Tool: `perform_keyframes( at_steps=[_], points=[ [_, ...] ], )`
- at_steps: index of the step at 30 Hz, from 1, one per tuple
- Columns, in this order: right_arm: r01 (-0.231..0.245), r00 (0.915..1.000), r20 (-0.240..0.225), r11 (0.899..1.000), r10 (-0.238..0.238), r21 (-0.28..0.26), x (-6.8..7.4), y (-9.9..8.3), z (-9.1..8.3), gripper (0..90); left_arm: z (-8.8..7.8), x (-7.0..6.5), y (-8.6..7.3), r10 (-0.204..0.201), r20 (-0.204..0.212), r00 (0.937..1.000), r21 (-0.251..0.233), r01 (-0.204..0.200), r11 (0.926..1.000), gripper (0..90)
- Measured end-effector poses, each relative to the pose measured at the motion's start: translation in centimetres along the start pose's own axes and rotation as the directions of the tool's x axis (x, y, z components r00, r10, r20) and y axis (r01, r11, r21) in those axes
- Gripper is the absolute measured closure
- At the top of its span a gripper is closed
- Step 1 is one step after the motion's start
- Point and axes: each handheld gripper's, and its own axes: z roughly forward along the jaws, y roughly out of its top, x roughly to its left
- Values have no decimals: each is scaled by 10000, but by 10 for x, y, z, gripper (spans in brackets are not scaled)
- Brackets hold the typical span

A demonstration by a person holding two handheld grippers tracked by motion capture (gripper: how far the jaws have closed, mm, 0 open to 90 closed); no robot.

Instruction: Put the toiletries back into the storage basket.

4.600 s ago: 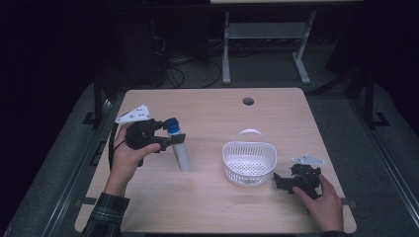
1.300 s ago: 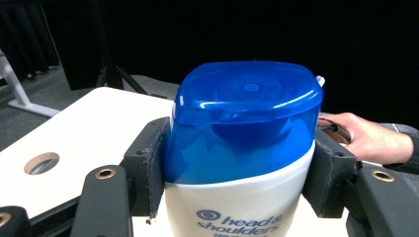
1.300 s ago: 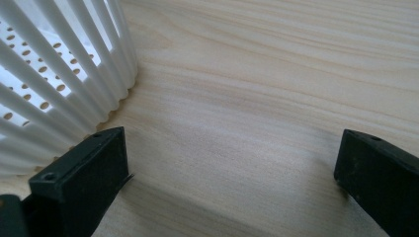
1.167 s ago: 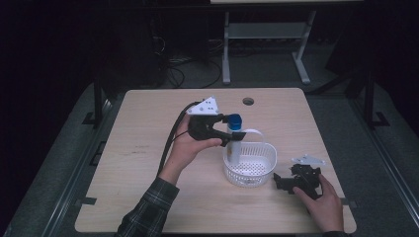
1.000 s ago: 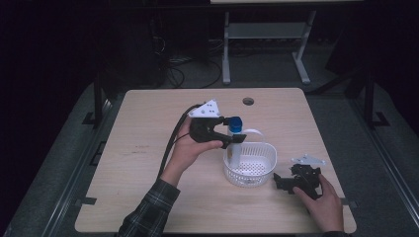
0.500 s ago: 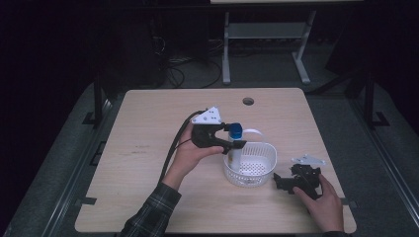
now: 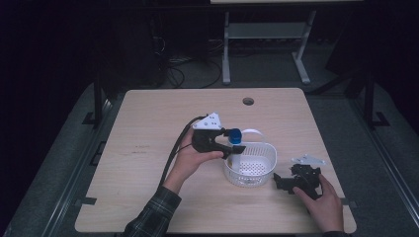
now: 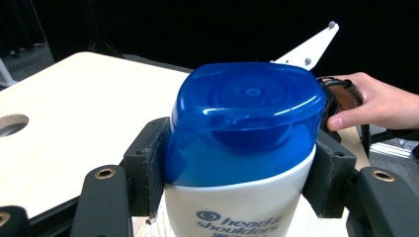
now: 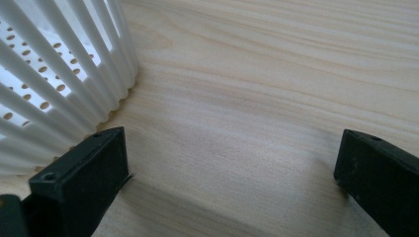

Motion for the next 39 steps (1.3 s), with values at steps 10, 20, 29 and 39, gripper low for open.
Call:
perform_keyframes(
  at_steps=[10,20,29,39],
  points=[
    [-8,10000,-1,10000,8,-8,0,0,0,0,3,0,-11,-65,-5,10000,138,65,9999,361],
    [-10,10000,1,10000,10,-6,0,0,0,0,8,-2,-18,-53,-21,10000,355,54,9994,360],
    [-12,10000,0,10000,12,-5,0,0,0,0,9,-3,-20,-43,17,10000,297,43,9996,358],
    [-23,10000,4,10000,23,-2,0,0,0,0,9,-5,-21,-52,162,9999,135,50,9999,351]
  ],
)
